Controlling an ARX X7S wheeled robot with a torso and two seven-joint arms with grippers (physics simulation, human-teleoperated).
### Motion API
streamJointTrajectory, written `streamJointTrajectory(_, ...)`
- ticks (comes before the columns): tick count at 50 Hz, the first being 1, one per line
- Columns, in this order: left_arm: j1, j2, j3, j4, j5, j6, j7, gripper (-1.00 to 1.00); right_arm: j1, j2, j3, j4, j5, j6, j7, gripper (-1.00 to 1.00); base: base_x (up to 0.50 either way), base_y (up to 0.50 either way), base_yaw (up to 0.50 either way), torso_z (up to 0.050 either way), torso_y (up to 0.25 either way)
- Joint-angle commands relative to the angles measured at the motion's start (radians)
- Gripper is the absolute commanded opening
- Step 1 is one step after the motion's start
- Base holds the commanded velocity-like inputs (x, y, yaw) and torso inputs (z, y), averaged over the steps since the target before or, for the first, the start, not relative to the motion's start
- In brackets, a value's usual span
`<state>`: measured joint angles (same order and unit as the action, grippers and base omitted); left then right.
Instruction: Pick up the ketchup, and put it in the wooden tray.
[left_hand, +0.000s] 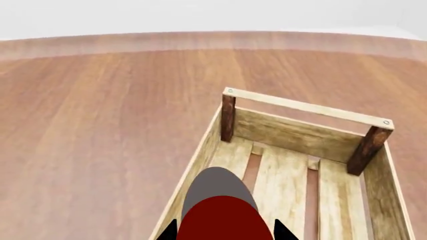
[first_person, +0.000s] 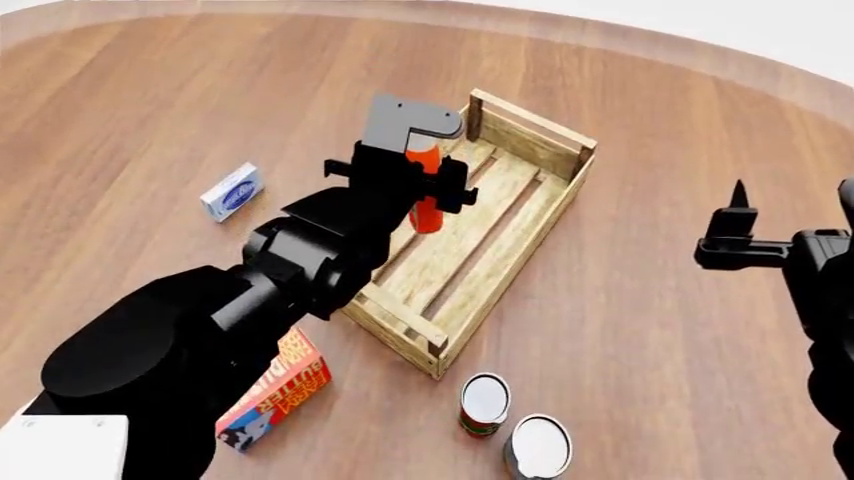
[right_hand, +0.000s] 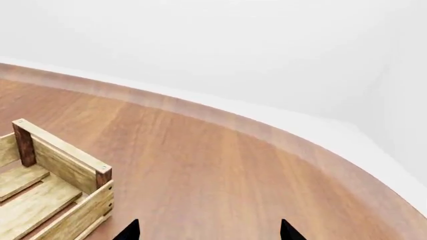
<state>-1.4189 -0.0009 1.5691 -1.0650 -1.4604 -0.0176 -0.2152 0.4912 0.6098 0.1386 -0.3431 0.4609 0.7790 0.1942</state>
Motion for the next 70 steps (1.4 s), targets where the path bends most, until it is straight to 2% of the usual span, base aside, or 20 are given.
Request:
streamJointTrajectory(1,-0.003,0.001,-0.009,0.001,-0.001,0.01,-0.007,-1.0,0.005,0.005,0.009,-0.019,0.013,0.023,0.007,1.0,0.0,0.0,0.0,0.0,0.0)
streamJointTrajectory(13,0.033,0.001,-0.011,0.015,0.029,0.007,-0.026,-1.0,-0.028,0.004,0.026,-0.01,0.008,-0.003,0.007,1.0,0.0,0.0,0.0,0.0,0.0)
streamJointTrajectory(40,0.066,0.001,-0.015,-0.003,0.045,0.002,-0.03,-1.0,-0.034,-0.03,-0.022,0.16,-0.064,-0.169,-0.029,1.0,0.0,0.0,0.0,0.0,0.0)
streamJointTrajectory(63,0.08,0.001,-0.015,-0.006,0.051,-0.004,-0.031,-1.0,-0.037,-0.045,-0.04,0.216,-0.088,-0.226,-0.034,1.0,0.0,0.0,0.0,0.0,0.0)
streamJointTrajectory(64,0.081,0.001,-0.015,-0.005,0.052,-0.005,-0.032,1.0,-0.039,-0.045,-0.04,0.216,-0.088,-0.228,-0.034,1.0,0.0,0.0,0.0,0.0,0.0)
streamJointTrajectory(70,0.08,0.001,-0.016,-0.005,0.052,-0.007,-0.035,1.0,-0.043,-0.046,-0.04,0.221,-0.089,-0.237,-0.036,1.0,0.0,0.0,0.0,0.0,0.0)
